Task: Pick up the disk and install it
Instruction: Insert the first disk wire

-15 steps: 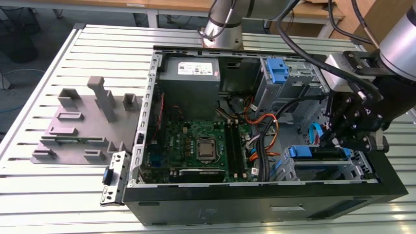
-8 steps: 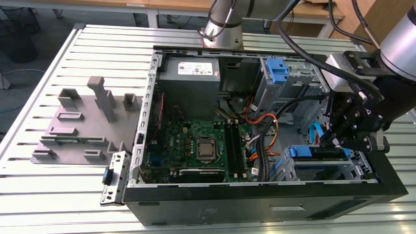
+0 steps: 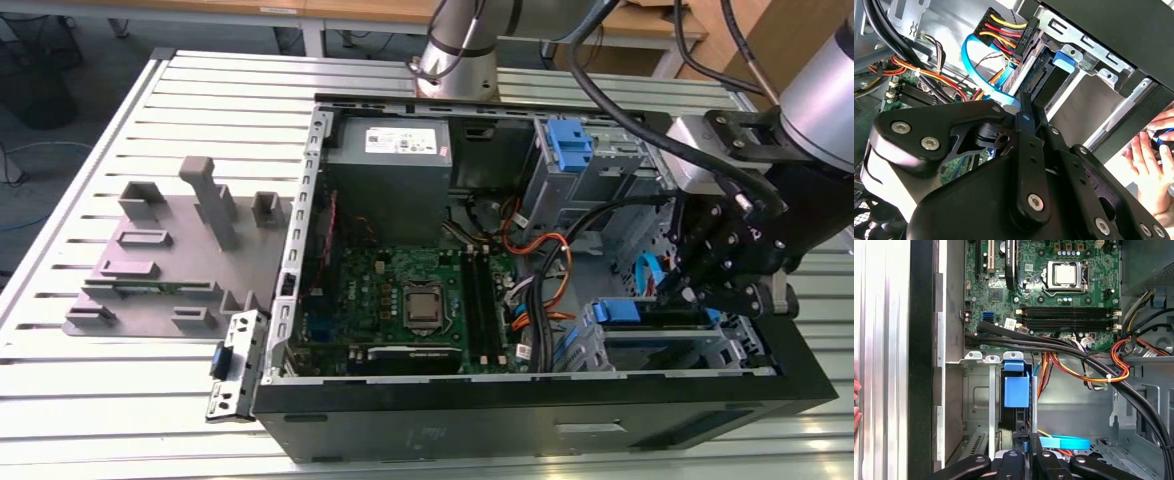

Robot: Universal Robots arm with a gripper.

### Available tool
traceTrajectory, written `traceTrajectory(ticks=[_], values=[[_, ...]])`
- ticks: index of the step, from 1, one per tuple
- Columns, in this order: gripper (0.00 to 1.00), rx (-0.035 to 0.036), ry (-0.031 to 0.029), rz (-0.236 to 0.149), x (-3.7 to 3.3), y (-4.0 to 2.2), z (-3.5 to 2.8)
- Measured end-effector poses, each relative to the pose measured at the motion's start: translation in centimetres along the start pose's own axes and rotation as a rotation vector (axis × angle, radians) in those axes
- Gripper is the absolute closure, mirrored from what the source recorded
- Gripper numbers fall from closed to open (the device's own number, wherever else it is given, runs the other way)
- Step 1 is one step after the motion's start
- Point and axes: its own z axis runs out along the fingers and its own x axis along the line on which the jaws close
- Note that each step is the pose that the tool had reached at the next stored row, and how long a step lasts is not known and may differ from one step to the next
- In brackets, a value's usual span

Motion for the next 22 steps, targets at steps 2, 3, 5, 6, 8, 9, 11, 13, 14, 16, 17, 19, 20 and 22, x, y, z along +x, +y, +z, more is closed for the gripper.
traceTrajectory(ticks=[2, 3, 5, 6, 8, 9, 11, 13, 14, 16, 17, 19, 20, 22], values=[[0.84, 0.0000, 0.0002, 0.000, 0.00, 0.00, 0.06], [0.84, 0.0000, 0.0002, 0.000, 0.00, 0.00, 0.07], [0.84, 0.0000, 0.0002, 0.000, 0.00, -0.14, 0.07], [0.84, 0.0000, 0.0001, 0.000, -0.01, -0.20, 0.08], [0.84, 0.0000, 0.0001, 0.000, -0.01, -0.22, 0.08], [0.84, 0.0000, 0.0001, 0.000, 0.00, -0.22, 0.10], [0.84, 0.0000, 0.0001, 0.000, 0.00, -0.23, 0.15], [0.84, 0.0000, 0.0003, 0.000, 0.00, -0.23, 0.16], [0.84, 0.0001, 0.0002, 0.000, 0.00, -0.23, 0.16], [0.84, 0.0000, -0.0001, 0.000, 0.00, -0.19, 0.17], [0.84, 0.0001, -0.0002, 0.000, 0.00, -0.14, 0.18], [0.84, 0.0002, 0.0001, 0.000, 0.00, -0.10, 0.17], [0.84, 0.0002, 0.0001, 0.000, 0.00, -0.10, 0.17], [0.84, 0.0002, 0.0000, 0.000, -0.01, -0.09, 0.21]])
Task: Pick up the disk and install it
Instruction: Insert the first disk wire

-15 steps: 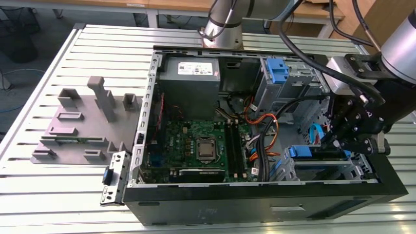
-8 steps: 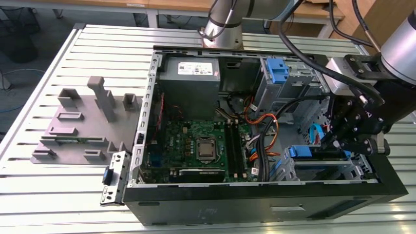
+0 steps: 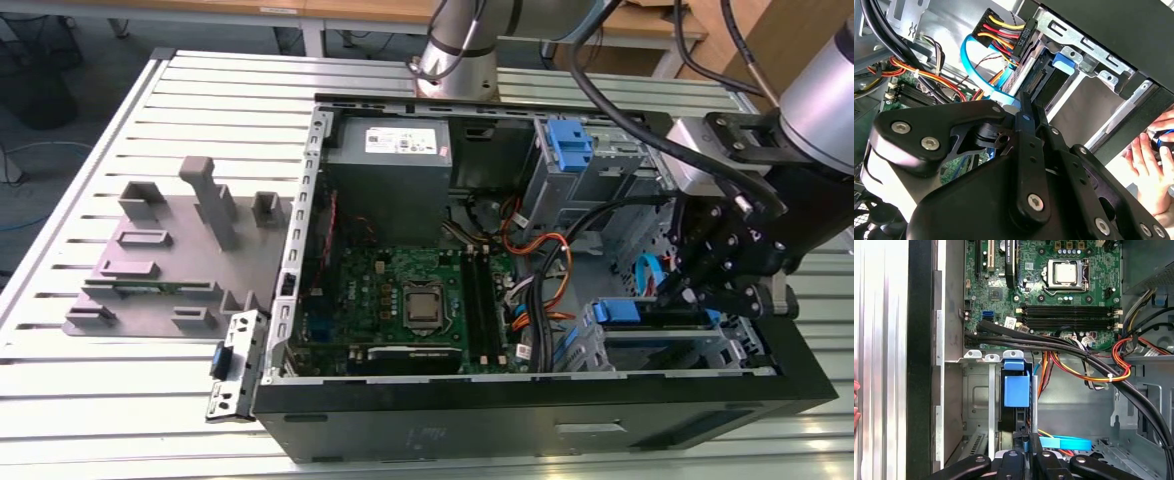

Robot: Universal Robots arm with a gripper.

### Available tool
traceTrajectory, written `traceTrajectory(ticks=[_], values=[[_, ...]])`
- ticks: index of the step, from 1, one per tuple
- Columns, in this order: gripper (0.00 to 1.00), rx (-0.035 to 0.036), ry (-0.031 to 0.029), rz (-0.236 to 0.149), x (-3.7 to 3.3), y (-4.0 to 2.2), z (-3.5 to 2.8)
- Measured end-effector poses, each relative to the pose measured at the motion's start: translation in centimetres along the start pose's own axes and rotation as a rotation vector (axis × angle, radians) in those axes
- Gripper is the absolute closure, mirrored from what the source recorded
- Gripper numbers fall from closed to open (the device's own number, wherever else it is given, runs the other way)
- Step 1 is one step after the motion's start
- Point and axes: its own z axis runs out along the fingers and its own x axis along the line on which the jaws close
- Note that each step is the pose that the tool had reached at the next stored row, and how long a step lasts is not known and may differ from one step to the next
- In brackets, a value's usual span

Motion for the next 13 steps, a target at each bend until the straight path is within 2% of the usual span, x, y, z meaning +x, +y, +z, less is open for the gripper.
traceTrajectory(ticks=[13], values=[[0.84, 0.0000, 0.0003, 0.000, 0.01, -0.01, 0.48]])
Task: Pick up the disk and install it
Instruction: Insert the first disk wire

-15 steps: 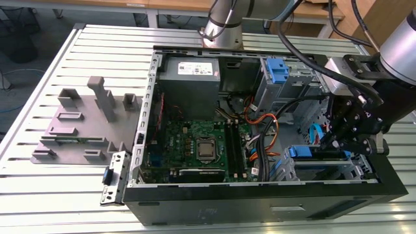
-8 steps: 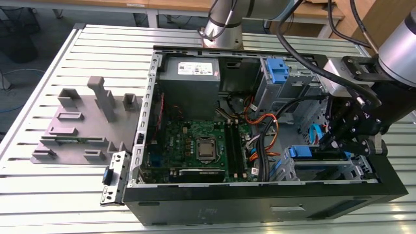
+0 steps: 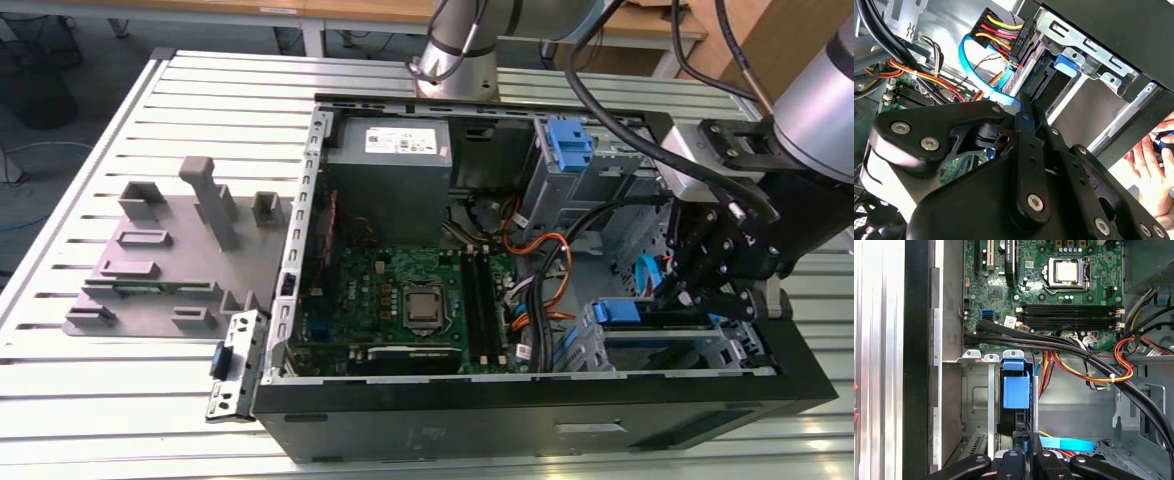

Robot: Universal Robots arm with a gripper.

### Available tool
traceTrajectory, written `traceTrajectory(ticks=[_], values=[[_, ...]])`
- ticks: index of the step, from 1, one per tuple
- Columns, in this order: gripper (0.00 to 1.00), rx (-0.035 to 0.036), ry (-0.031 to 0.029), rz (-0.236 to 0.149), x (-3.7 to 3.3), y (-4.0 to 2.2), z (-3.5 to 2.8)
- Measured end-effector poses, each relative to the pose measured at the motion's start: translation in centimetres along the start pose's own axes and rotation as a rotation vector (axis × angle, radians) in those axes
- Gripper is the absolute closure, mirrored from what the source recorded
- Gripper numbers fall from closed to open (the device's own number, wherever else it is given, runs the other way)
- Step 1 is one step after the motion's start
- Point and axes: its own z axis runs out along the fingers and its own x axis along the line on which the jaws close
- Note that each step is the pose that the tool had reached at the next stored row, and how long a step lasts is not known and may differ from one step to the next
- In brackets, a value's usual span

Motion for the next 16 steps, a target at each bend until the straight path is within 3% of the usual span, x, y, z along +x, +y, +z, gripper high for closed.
traceTrajectory(ticks=[10, 12, 16], values=[[0.84, 0.0001, -0.0006, 0.000, 0.00, -0.01, 0.22], [0.76, 0.0000, -0.0007, 0.000, 0.00, -0.01, 0.23], [0.76, 0.0000, -0.0005, 0.000, 0.00, 0.00, -0.02]])
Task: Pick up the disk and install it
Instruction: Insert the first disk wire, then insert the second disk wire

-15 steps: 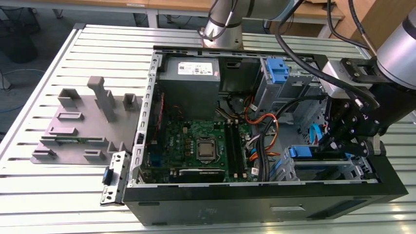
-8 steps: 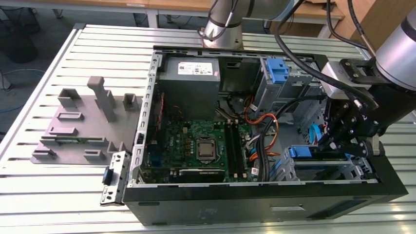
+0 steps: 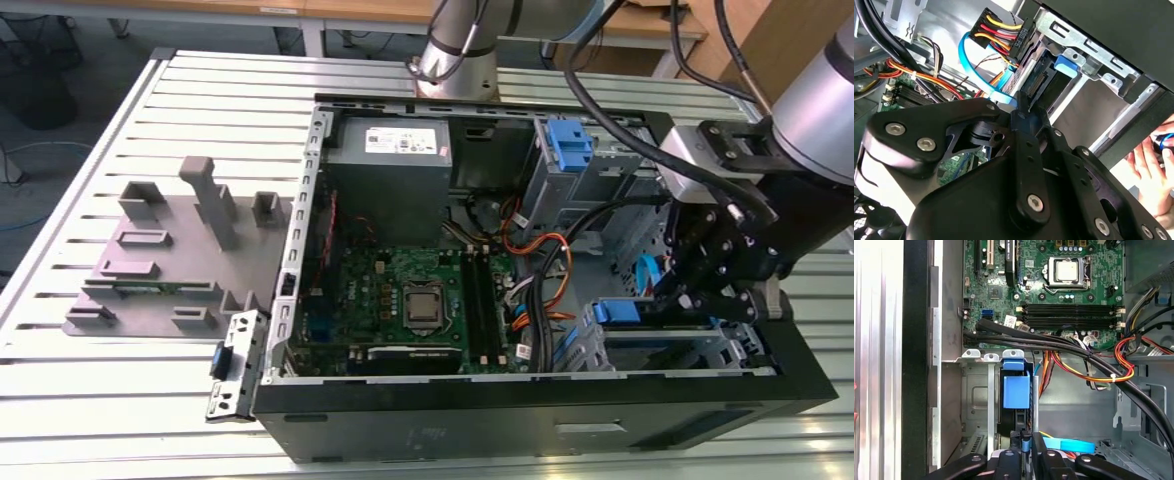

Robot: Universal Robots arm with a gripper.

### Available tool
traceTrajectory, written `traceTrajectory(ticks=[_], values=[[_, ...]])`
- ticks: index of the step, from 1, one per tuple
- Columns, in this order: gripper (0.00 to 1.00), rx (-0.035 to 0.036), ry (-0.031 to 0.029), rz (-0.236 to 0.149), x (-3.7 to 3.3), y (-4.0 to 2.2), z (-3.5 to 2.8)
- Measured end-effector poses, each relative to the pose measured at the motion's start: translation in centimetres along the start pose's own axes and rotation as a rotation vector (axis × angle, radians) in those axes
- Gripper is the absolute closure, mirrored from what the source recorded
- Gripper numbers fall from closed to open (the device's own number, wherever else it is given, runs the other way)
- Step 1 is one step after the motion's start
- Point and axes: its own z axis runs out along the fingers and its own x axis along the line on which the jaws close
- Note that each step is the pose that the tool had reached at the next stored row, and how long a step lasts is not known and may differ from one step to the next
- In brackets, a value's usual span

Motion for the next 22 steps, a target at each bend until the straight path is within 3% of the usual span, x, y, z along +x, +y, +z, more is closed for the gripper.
traceTrajectory(ticks=[8, 22], values=[[0.76, 0.0000, 0.0003, 0.000, -0.01, 0.03, -2.12], [0.76, 0.0000, 0.0002, 0.000, -0.01, 0.03, -2.29]])
